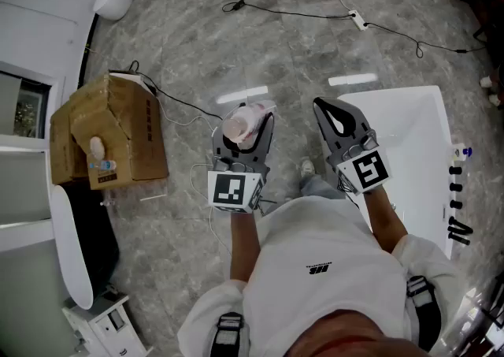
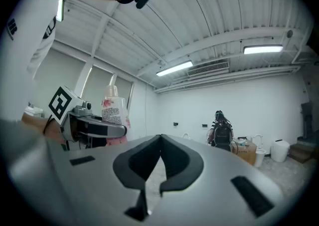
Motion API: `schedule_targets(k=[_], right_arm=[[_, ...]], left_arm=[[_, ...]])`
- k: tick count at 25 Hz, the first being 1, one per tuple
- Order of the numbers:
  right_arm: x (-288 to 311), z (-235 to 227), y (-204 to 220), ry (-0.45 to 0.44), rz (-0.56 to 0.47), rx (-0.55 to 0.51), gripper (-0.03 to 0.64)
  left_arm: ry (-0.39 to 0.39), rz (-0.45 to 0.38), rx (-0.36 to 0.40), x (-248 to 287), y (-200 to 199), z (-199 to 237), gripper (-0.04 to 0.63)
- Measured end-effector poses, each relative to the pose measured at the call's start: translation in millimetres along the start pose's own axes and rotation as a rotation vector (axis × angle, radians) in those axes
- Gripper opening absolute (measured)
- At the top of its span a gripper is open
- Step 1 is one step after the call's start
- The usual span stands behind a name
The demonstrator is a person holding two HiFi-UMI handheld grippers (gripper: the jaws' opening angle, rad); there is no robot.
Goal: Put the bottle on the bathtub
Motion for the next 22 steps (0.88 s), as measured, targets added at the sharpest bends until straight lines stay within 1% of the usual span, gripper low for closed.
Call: schedule_targets(k=[5, 10, 17, 22], right_arm=[[22, -40, 5, 0.006, -0.004, 0.027, -0.005], [40, -65, 15, 0.003, 0.012, 0.022, -0.005], [74, -98, 30, 0.017, 0.039, 0.018, -0.005], [119, -124, 40, 0.038, 0.043, 0.004, -0.005]], left_arm=[[-0.013, 0.018, 0.003, 44, -5, 8, 0.222], [-0.022, 0.03, -0.001, 75, -2, 18, 0.222], [-0.004, 0.023, -0.005, 122, 2, 40, 0.222], [0.029, 0.017, -0.001, 169, 6, 75, 0.222]])
Point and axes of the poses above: the fingertips, and each gripper's own axes: x forward along the fingers, z to its left, y out of its underside, the point moved 10 cm from there along -x, backward along the fingers, and after that the axes turned 3 degrees about -x, right-handed, at the moved point
